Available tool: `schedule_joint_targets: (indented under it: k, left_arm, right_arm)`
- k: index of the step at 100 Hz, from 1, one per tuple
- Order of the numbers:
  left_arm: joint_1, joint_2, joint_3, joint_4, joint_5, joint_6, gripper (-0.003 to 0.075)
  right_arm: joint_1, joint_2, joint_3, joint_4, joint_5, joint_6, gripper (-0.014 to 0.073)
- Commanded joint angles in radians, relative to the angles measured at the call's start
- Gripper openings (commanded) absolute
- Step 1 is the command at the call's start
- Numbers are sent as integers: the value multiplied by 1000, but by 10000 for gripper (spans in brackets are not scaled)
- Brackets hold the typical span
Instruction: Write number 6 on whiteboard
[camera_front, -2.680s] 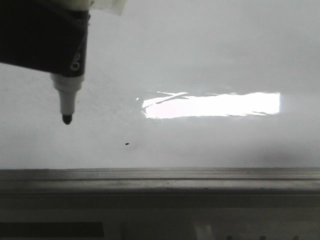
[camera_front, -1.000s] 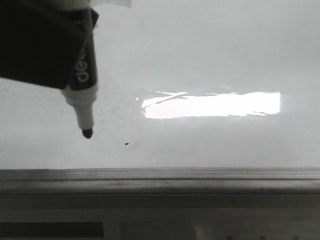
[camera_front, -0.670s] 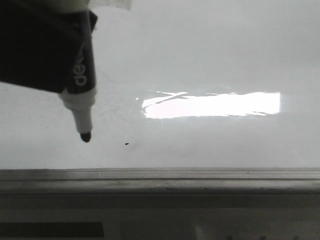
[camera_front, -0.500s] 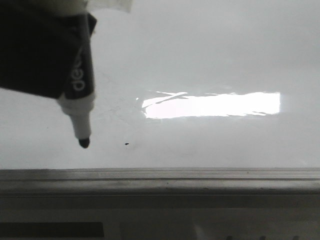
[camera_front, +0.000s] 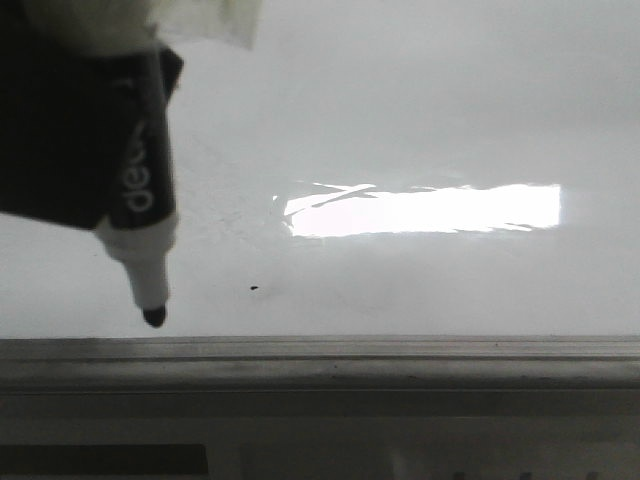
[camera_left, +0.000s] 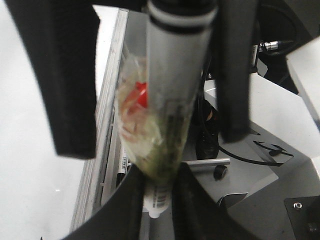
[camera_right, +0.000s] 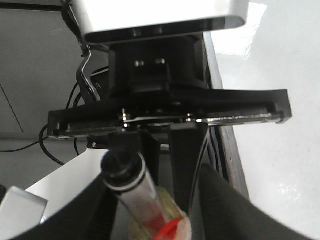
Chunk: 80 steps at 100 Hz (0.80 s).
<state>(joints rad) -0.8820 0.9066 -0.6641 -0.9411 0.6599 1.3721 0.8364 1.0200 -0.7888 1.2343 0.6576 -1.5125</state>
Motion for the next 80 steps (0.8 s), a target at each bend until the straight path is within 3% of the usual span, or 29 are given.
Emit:
schedule_joint_targets:
  k: [1, 13, 34, 41, 53, 60, 80]
  left_arm:
    - [-3, -6, -34, -51, -21, -9, -20]
    - [-3, -6, -34, -51, -23, -9, -20]
    - [-3, -8, -34, -94, -94, -9, 0]
    - [-3, -10, -34, -122, -118, -9, 83]
    - [-3, -41, -34, -170, -147, -44, 330]
    - [-3, -80, -34, -168, -169, -95, 428]
    - [-3, -269, -3, -50, -252, -331, 423]
  right_arm:
    - [1, -2, -38, 51, -11, -10, 140]
    - [1, 0, -38, 49, -11, -10, -72]
    - [1, -4, -38, 22, -58, -15, -70]
    - [-1, -19, -38, 9, -116, -17, -69]
    - [-1, -64, -30, -33, -223, -17, -60]
    - [-1, -107, -11, -35, -293, -17, -60]
    - [-1, -318, 154, -35, -511, -17, -60]
